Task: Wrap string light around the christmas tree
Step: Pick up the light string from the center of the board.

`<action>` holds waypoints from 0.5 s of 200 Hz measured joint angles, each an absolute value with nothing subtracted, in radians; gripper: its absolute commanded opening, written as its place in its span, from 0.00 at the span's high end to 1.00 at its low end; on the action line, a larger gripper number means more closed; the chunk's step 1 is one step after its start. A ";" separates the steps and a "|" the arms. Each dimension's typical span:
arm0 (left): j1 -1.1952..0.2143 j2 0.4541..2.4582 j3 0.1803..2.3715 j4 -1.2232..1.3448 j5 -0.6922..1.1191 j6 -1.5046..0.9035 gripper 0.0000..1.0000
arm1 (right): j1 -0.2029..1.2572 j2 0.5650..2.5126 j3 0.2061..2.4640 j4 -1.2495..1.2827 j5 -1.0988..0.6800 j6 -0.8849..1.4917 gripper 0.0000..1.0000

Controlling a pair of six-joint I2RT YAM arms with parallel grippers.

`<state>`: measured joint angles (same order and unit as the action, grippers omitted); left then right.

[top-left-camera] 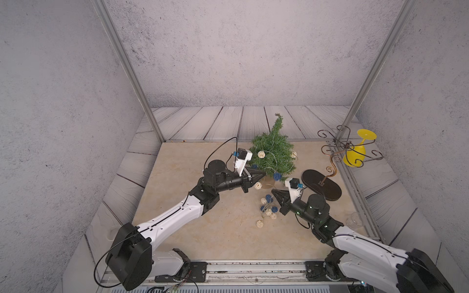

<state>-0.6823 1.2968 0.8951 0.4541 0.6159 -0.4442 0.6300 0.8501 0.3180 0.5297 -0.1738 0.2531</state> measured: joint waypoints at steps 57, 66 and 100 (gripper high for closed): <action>-0.696 1.405 0.945 0.424 0.514 -0.443 1.00 | 0.630 0.540 0.553 -0.023 0.038 0.276 1.00; -0.704 1.415 0.945 0.418 0.508 -0.442 1.00 | 0.632 0.552 0.598 -0.092 0.064 0.274 1.00; -0.717 1.416 0.946 0.414 0.468 -0.443 0.88 | 0.633 0.650 0.764 -0.270 0.138 0.250 1.00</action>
<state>-0.7166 1.4162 0.9459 0.4141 0.4679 -0.4427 0.6331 0.6502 0.7643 -0.2695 0.1383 0.2504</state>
